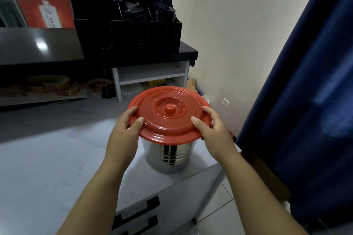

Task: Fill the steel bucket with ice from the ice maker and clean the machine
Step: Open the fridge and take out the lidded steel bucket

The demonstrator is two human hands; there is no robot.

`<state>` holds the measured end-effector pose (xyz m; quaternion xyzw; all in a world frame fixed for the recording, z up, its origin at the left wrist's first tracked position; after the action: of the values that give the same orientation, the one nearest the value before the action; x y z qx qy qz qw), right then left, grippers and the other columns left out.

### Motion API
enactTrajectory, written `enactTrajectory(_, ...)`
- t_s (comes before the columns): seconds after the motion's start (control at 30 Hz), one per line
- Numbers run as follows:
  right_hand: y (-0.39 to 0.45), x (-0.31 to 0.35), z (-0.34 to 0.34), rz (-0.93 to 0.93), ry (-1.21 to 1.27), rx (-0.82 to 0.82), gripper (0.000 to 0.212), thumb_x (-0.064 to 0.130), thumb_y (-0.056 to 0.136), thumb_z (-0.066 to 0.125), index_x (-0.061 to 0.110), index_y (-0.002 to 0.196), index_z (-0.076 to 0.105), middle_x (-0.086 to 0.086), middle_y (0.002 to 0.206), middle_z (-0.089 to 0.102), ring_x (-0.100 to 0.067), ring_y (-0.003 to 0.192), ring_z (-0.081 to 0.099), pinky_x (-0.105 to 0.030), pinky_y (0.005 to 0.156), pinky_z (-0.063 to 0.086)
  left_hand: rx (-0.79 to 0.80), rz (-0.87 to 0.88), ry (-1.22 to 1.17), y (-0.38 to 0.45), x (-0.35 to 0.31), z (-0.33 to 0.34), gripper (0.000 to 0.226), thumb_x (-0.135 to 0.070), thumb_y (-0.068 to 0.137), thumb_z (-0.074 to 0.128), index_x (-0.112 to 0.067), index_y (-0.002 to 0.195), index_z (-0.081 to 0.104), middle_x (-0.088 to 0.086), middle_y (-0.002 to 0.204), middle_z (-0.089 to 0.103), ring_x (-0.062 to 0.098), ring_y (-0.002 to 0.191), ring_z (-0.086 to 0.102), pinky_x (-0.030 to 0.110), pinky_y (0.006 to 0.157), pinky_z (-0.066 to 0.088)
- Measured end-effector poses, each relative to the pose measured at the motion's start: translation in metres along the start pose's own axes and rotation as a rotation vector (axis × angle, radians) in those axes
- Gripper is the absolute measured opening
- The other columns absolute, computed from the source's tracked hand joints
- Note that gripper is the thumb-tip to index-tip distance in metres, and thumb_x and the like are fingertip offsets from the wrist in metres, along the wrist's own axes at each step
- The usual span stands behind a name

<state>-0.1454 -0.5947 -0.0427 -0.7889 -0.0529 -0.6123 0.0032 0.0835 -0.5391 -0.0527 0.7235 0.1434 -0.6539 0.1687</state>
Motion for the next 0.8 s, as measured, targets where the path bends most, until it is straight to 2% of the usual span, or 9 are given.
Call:
enactTrajectory(0.43, 0.012, 0.000, 0.000, 0.041, -0.025, 0.005, 0.053, 0.041, 0.090, 0.059, 0.034, 0.139, 0.039, 0.000, 0.133, 0.051, -0.020, 0.119, 0.051, -0.037, 0.097, 0.048, -0.038, 0.026, 0.084, 0.010, -0.009, 0.004, 0.038, -0.033, 0.096, 0.049, -0.037, 0.134, 0.046, -0.004, 0.137, 0.049, 0.020, 0.122, 0.048, 0.044, 0.102, 0.042)
enactTrajectory(0.53, 0.008, 0.009, -0.004, -0.011, -0.065, -0.026, 0.051, 0.040, 0.089, 0.061, 0.032, 0.137, 0.044, 0.008, 0.128, 0.053, -0.011, 0.116, 0.049, -0.023, 0.089, 0.046, -0.065, 0.034, 0.109, 0.008, -0.012, 0.001, 0.038, -0.033, 0.096, 0.050, -0.037, 0.133, 0.047, -0.002, 0.140, 0.044, 0.022, 0.124, 0.046, 0.046, 0.103, 0.042)
enactTrajectory(0.57, 0.007, 0.013, -0.006, -0.026, -0.067, -0.043, 0.049, 0.041, 0.088, 0.062, 0.033, 0.134, 0.047, 0.011, 0.124, 0.053, -0.008, 0.114, 0.048, -0.020, 0.088, 0.043, -0.070, 0.043, 0.116, 0.007, -0.014, -0.001, 0.038, -0.033, 0.095, 0.050, -0.036, 0.133, 0.047, -0.001, 0.141, 0.044, 0.021, 0.123, 0.046, 0.042, 0.101, 0.042)
enactTrajectory(0.67, 0.003, 0.022, -0.016, -0.062, -0.118, -0.149, 0.041, 0.046, 0.085, 0.064, 0.033, 0.123, 0.054, 0.014, 0.119, 0.053, -0.009, 0.115, 0.049, -0.030, 0.097, 0.042, -0.082, 0.066, 0.140, 0.007, -0.016, -0.007, 0.040, -0.038, 0.095, 0.050, -0.034, 0.134, 0.046, 0.001, 0.140, 0.044, 0.015, 0.115, 0.045, 0.031, 0.091, 0.039)
enactTrajectory(0.8, -0.011, 0.036, -0.027, -0.118, -0.108, -0.279, 0.011, 0.040, 0.086, 0.065, 0.039, 0.093, 0.056, 0.011, 0.108, 0.061, -0.011, 0.105, 0.057, -0.031, 0.090, 0.047, -0.134, 0.090, 0.148, 0.003, -0.023, -0.022, 0.038, -0.038, 0.092, 0.055, -0.030, 0.129, 0.049, 0.001, 0.139, 0.046, 0.020, 0.123, 0.046, 0.038, 0.095, 0.041)
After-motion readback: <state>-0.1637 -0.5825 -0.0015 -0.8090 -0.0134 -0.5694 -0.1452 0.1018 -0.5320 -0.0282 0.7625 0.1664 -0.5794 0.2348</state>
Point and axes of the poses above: each hand's wrist, its own y-axis towards the middle knuckle, its own z-axis out of the palm, x = y × z, the point moved 6 cm from there along y, towards the middle knuckle
